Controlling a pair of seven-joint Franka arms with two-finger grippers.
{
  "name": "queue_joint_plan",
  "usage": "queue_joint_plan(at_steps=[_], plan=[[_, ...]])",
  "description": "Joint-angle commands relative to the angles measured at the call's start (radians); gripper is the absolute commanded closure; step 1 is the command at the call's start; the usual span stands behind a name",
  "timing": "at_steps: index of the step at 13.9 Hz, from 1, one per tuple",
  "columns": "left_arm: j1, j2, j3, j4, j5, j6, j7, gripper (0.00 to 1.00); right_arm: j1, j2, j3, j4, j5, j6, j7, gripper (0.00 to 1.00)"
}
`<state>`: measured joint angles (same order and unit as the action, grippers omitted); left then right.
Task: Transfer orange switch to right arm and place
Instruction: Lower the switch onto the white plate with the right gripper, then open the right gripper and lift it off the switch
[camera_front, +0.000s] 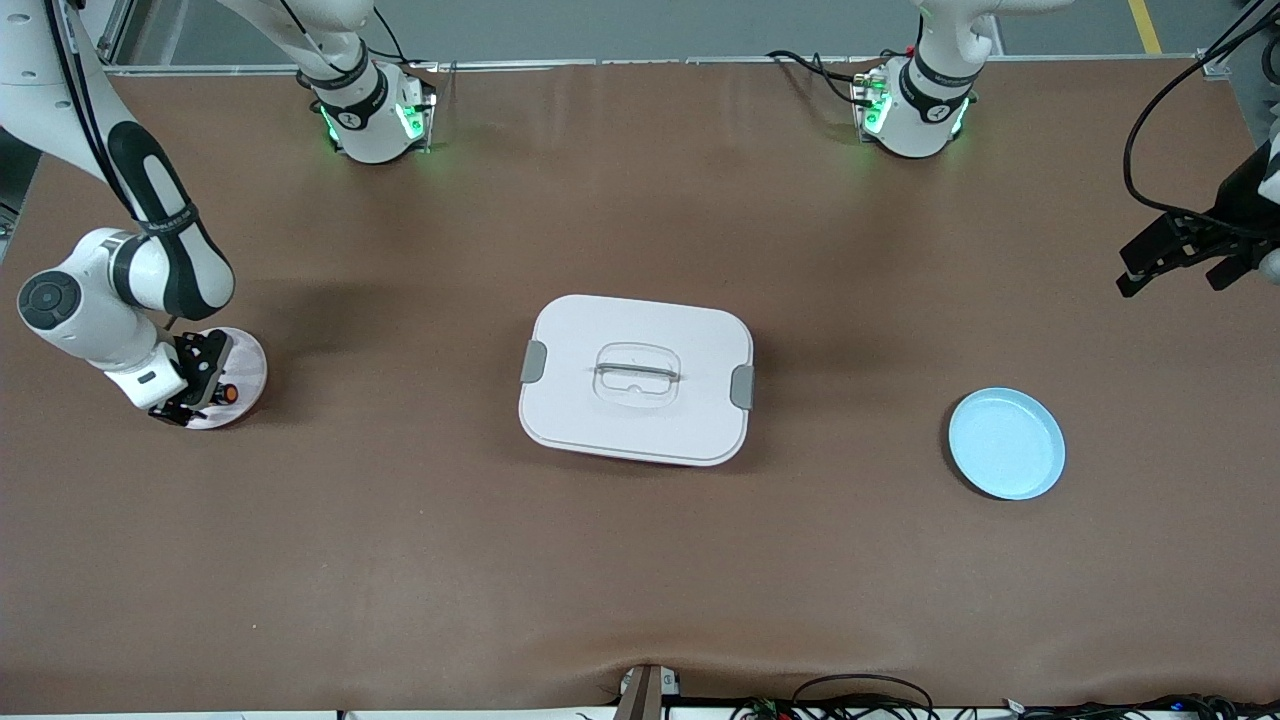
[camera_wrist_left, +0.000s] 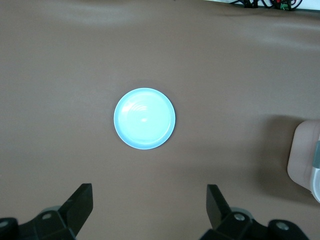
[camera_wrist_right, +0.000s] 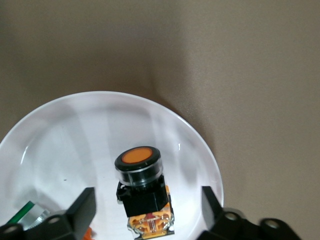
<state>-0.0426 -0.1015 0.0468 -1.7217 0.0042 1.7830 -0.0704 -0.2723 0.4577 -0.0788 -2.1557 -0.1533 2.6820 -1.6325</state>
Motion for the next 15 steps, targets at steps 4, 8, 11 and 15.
queue_joint_plan(at_steps=[4, 8, 11, 15], plan=[[0.007, 0.006, -0.015, 0.086, -0.013, -0.088, 0.014, 0.00, 0.004, -0.065, 0.011, 0.074, -0.023, -0.224, 0.057, 0.00], [0.003, 0.008, -0.036, 0.093, -0.012, -0.148, 0.014, 0.00, 0.034, -0.161, 0.013, 0.089, -0.023, -0.385, 0.177, 0.00], [0.001, 0.009, -0.036, 0.094, -0.012, -0.169, 0.012, 0.00, 0.034, -0.218, 0.013, 0.091, -0.023, -0.465, 0.244, 0.00], [0.001, 0.009, -0.038, 0.094, -0.012, -0.169, 0.012, 0.00, 0.036, -0.251, 0.016, 0.164, -0.020, -0.610, 0.354, 0.00]])
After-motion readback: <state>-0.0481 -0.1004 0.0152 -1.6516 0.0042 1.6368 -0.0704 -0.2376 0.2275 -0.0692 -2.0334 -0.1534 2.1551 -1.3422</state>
